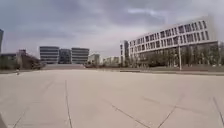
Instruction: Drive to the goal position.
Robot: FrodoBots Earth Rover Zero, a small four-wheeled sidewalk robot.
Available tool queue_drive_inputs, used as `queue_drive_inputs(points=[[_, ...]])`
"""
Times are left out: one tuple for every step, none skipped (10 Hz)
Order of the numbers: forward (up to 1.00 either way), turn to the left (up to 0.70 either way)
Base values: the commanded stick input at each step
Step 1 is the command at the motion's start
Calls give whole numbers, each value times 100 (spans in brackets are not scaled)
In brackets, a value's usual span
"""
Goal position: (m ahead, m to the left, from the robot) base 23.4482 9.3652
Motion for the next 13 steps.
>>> queue_drive_inputs(points=[[70, 0], [70, 0], [70, 0], [70, 0], [70, 0], [70, 0], [70, 0], [70, 0], [70, 0], [70, 0], [70, 0], [70, 0], [70, 0]])
